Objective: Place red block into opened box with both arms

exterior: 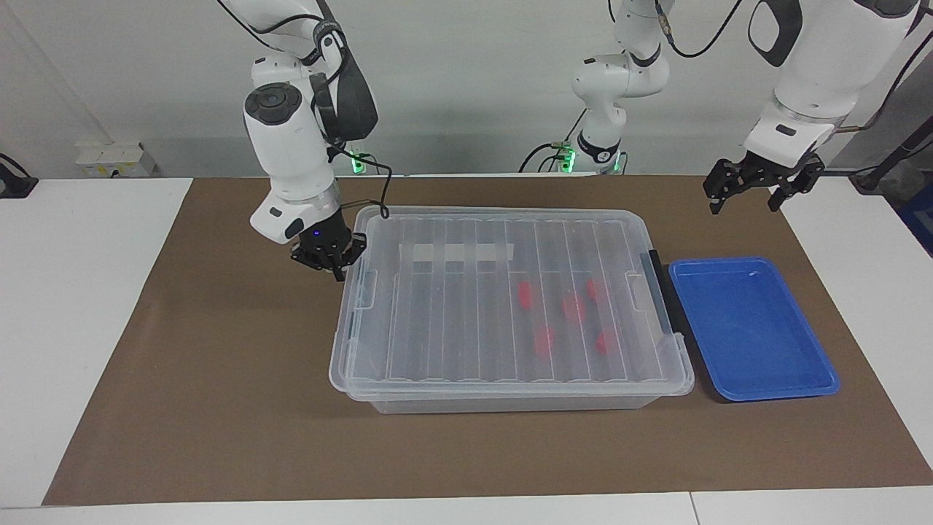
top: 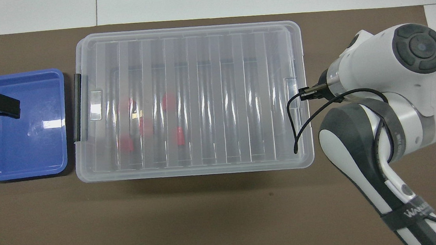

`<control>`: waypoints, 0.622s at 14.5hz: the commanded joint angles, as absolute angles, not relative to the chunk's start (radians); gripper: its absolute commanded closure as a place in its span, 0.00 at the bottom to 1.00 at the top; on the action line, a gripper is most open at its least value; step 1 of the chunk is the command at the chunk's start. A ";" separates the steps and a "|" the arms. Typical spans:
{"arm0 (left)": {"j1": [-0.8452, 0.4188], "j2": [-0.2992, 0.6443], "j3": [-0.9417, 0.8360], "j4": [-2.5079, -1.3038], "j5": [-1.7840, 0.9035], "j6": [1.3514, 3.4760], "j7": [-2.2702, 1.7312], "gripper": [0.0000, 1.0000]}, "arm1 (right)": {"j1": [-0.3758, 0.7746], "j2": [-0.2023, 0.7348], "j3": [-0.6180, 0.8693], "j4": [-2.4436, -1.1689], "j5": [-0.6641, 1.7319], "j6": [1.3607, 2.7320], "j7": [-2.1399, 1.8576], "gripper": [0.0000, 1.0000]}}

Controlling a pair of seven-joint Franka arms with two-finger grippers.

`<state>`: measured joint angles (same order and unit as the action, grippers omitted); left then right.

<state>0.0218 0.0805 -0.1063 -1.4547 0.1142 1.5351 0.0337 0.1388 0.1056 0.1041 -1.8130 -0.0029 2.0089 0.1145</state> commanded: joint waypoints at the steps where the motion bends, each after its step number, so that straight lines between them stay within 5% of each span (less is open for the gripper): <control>1: 0.031 0.063 -0.104 -1.474 0.094 1.529 0.043 0.00 | 0.107 0.058 0.104 -1.824 0.023 1.947 0.115 1.00; 5: 0.031 0.063 -0.104 -1.474 0.095 1.529 0.041 0.00 | 0.045 0.011 0.101 -1.833 0.021 1.881 0.160 1.00; 6: 0.031 0.063 -0.104 -1.474 0.094 1.531 0.043 0.00 | 0.023 0.000 0.100 -1.835 0.021 1.867 0.163 0.92; 7: 0.031 0.063 -0.104 -1.474 0.095 1.529 0.043 0.00 | -0.001 -0.008 0.100 -1.833 0.021 1.847 0.167 0.30; 8: 0.031 0.063 -0.104 -1.474 0.094 1.529 0.041 0.00 | -0.020 -0.014 0.100 -1.827 0.020 1.839 0.176 0.00; 9: 0.031 0.063 -0.104 -1.474 0.095 1.529 0.043 0.00 | -0.028 -0.018 0.095 -1.822 0.017 1.836 0.172 0.00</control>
<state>0.0218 0.0805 -0.1063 -1.4547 0.1142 1.5350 0.0337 0.0006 0.0097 0.0925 -1.8126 -0.0016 1.8510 0.1557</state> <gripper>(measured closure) 0.000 0.718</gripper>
